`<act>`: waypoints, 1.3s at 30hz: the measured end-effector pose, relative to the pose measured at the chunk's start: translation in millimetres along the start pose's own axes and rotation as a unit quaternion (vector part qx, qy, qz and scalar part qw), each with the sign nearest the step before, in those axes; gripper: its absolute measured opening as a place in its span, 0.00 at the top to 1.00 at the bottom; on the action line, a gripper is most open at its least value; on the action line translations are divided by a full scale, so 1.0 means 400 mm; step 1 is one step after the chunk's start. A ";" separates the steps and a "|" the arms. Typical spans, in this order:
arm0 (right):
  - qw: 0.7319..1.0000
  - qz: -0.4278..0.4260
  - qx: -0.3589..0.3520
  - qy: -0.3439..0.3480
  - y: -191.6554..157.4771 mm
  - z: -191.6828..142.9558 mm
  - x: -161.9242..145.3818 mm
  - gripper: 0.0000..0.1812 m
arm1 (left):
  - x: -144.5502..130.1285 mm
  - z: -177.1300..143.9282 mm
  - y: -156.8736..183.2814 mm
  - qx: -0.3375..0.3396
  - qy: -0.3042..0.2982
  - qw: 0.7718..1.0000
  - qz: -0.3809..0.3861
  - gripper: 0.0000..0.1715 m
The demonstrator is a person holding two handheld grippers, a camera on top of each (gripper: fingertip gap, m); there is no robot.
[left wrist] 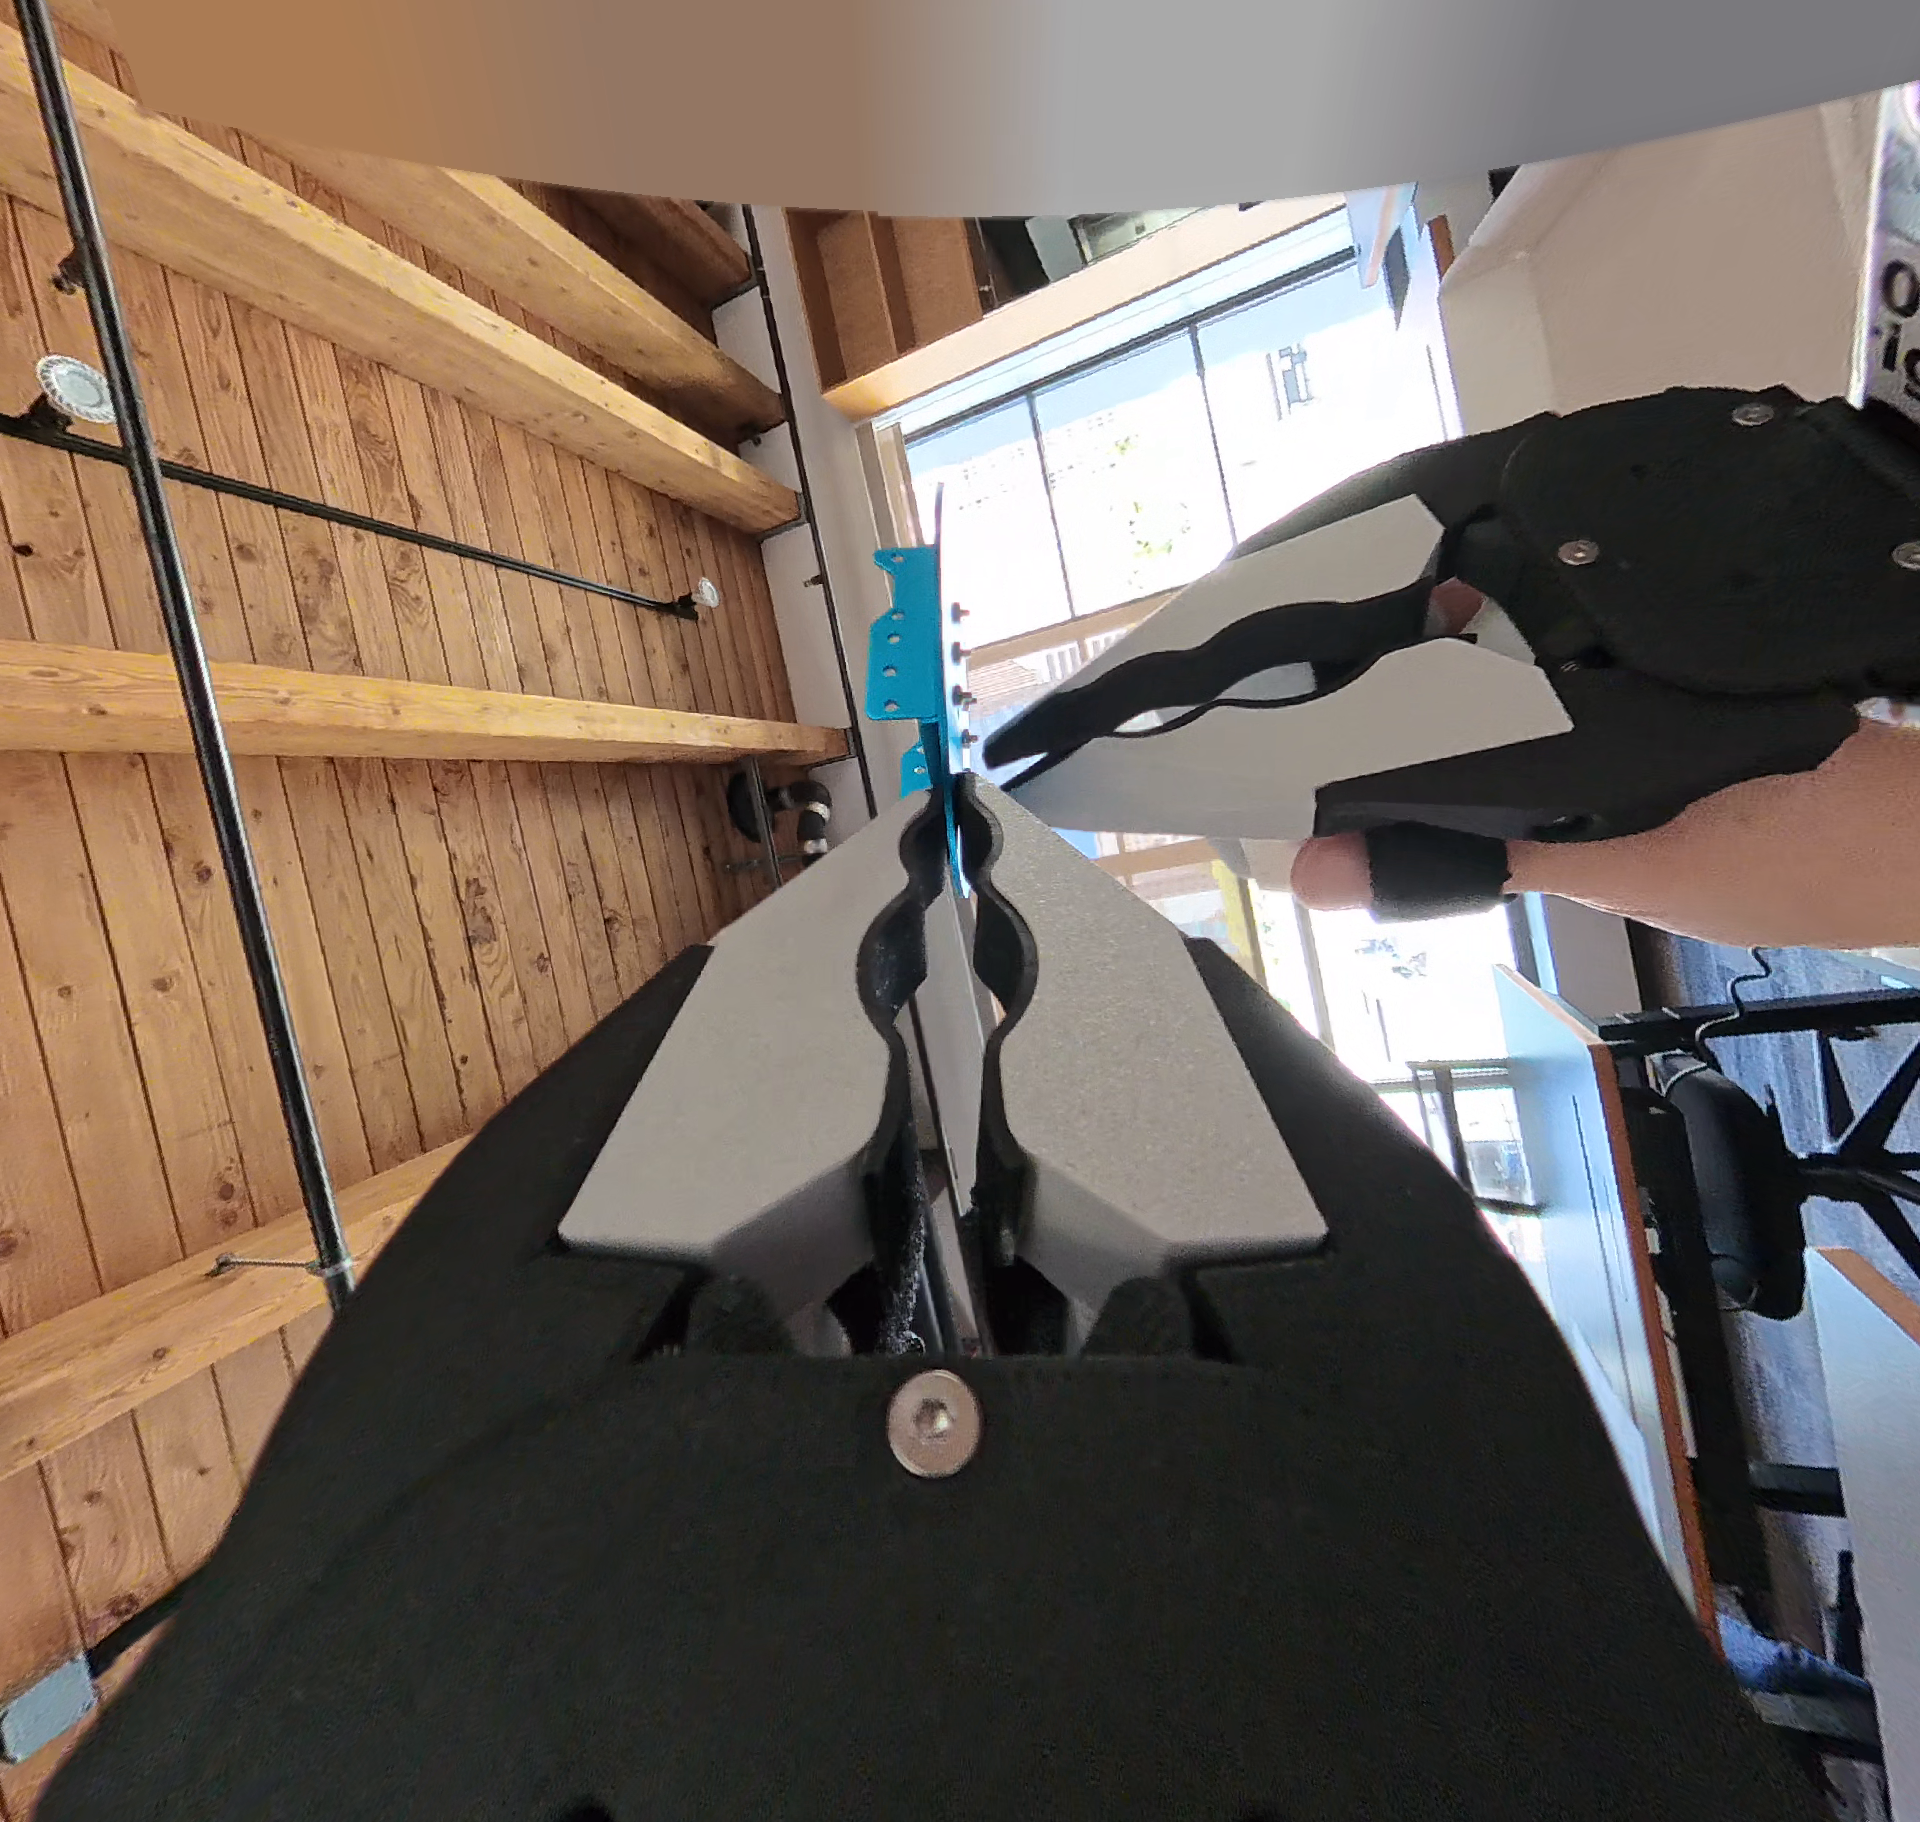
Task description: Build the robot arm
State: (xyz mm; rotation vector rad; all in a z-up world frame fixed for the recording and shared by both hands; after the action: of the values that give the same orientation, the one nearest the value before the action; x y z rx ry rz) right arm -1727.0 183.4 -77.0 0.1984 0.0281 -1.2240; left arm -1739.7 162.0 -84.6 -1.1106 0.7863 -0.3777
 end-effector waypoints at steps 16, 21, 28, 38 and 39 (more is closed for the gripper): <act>0.999 0.040 -0.012 0.008 -0.001 -0.002 0.015 0.98 | 0.007 0.005 0.012 0.005 0.006 1.000 -0.001 1.00; 0.999 0.046 -0.013 0.006 -0.004 0.001 0.014 0.99 | 0.007 0.003 0.011 0.007 0.006 1.000 -0.011 1.00; 0.954 0.293 0.049 0.029 -0.001 -0.005 0.013 0.99 | 0.012 -0.002 0.016 0.003 0.013 1.000 -0.017 1.00; 0.666 0.715 0.210 0.031 -0.006 -0.010 -0.020 0.99 | -0.002 -0.002 0.028 -0.009 0.004 1.000 -0.028 1.00; 0.645 0.734 0.213 0.025 -0.007 -0.009 -0.026 0.99 | -0.006 0.000 0.028 -0.009 -0.002 1.000 -0.026 1.00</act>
State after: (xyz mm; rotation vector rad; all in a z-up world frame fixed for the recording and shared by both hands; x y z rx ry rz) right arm -1733.0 192.8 -79.6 0.5289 -0.3315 0.4656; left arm -1742.7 168.1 -93.9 -1.1496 0.7590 -0.4123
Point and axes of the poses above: each gripper's, where its closed fingertips meet, z out along the fingers, x out of its top, y = z × x across the jaws, the point moved 1 cm from there along -z, back along the fingers, and after that the axes turned 1 degree about z, right-handed, at the moved point
